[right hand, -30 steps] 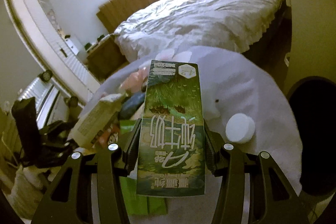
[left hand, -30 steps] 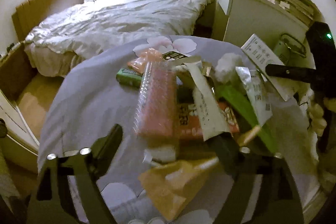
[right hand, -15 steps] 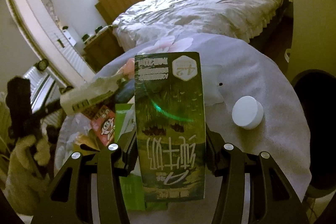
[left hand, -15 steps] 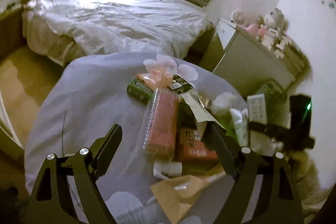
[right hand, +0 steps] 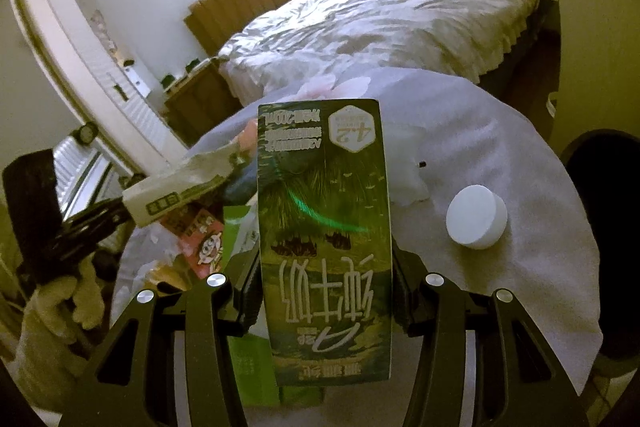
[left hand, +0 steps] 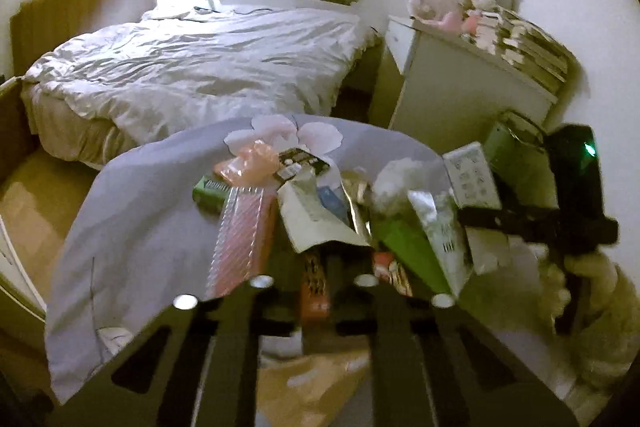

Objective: Collect trash
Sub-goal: 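Grasp the white paper strip with the left tool, then carry the paper strip with the left tool while the right tool carries the milk carton to the bin, then open the left tool over the black bin while the right tool releases the milk carton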

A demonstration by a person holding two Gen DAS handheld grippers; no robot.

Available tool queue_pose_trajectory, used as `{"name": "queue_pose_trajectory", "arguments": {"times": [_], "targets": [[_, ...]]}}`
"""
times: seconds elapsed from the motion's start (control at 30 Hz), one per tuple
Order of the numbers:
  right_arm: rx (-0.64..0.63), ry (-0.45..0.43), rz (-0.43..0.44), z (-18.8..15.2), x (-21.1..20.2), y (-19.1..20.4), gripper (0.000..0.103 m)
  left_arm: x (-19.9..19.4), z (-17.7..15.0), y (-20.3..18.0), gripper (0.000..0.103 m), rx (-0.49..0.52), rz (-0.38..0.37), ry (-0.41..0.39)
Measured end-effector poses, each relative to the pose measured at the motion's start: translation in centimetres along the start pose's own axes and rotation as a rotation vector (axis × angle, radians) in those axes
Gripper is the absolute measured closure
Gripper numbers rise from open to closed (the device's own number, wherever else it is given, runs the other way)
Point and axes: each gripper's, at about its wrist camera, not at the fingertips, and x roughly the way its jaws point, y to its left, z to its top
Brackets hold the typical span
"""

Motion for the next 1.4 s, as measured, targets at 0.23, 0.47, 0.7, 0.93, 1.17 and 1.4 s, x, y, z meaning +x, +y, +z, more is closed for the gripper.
{"name": "queue_pose_trajectory", "arguments": {"times": [0.23,0.47,0.7,0.93,1.17,1.4], "targets": [[0.044,-0.114,0.038,0.4,-3.7,-1.8,0.052,0.3,2.1,-2.1,0.103,-0.052,-0.020,-0.068],[0.141,-0.230,-0.036,0.5,-8.5,-6.7,0.052,1.5,4.9,-8.7,0.102,-0.017,-0.154,-0.088],[0.352,-0.201,-0.187,-1.4,-10.0,-15.1,0.052,8.2,6.4,-16.9,0.102,0.032,-0.268,0.035],[0.497,-0.170,-0.264,-3.0,-9.8,-21.9,0.052,14.0,6.4,-23.4,0.102,0.129,-0.305,0.128],[0.532,-0.148,-0.289,-3.7,-9.0,-25.2,0.052,17.9,5.8,-26.3,0.102,0.159,-0.302,0.206],[0.532,-0.123,-0.311,-3.1,-8.5,-26.5,0.032,20.1,5.4,-28.4,0.097,0.221,-0.227,0.270]]}}
